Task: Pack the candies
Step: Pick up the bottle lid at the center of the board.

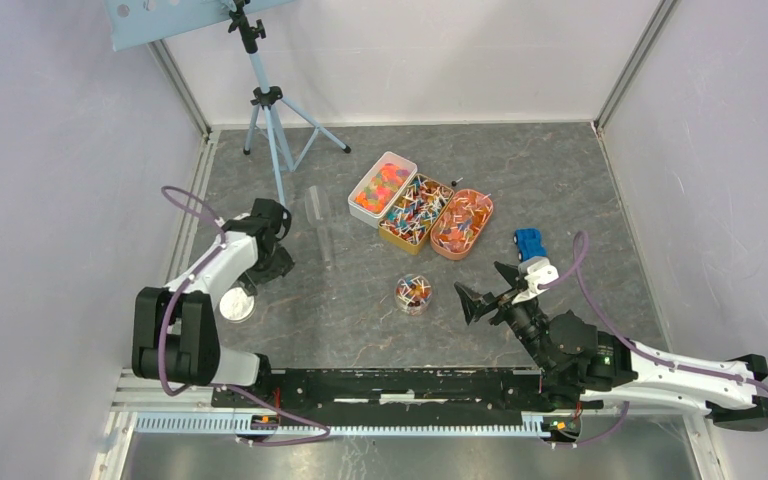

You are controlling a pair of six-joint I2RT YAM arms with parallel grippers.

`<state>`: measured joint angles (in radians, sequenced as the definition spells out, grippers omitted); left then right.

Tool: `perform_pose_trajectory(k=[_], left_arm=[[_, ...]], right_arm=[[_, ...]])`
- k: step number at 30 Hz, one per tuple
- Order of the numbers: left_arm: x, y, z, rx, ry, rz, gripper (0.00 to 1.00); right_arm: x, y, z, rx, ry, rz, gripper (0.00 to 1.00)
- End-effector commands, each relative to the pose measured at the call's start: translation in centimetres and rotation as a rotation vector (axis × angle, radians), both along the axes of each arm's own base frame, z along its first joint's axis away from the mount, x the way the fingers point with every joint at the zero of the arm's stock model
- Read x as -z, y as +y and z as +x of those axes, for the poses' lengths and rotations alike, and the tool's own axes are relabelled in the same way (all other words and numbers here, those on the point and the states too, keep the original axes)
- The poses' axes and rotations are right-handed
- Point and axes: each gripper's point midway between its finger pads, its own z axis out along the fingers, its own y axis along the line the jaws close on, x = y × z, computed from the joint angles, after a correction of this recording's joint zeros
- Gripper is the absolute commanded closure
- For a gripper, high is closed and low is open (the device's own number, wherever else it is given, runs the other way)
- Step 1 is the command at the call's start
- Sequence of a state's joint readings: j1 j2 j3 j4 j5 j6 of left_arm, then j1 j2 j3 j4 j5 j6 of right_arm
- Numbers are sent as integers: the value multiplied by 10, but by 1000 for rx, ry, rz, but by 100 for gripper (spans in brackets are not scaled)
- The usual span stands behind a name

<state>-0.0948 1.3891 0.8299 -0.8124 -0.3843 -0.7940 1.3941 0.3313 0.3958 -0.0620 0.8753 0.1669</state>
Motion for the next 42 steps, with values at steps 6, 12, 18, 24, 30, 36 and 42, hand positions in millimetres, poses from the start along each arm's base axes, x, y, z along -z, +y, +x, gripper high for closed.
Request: perform_pose_trajectory(k=[6, 12, 18, 24, 30, 36, 42], left_arm=[[-37, 33, -5, -75, -59, 94, 0], [-26, 65, -32, -353, -89, -6, 0], [-27, 83, -46, -528, -89, 35, 0], [-35, 92, -34, -585, -136, 44, 0], [-27, 88, -28, -548, -126, 14, 0], [-4, 88, -33, -547, -31, 17, 0], [11, 81, -33, -597, -28, -18, 0]], right_arm=[[-12, 0, -1, -8, -20, 29, 2], [-24, -4, -2, -25, -76, 32, 2], [-26, -3, -1, -33, -103, 2, 2], [-16, 4, 1, -29, -95, -64, 2], [-28, 5, 3, -18, -83, -122, 2], [-31, 3, 1, -13, -55, -60, 2], [-20, 1, -4, -42, -33, 17, 2]])
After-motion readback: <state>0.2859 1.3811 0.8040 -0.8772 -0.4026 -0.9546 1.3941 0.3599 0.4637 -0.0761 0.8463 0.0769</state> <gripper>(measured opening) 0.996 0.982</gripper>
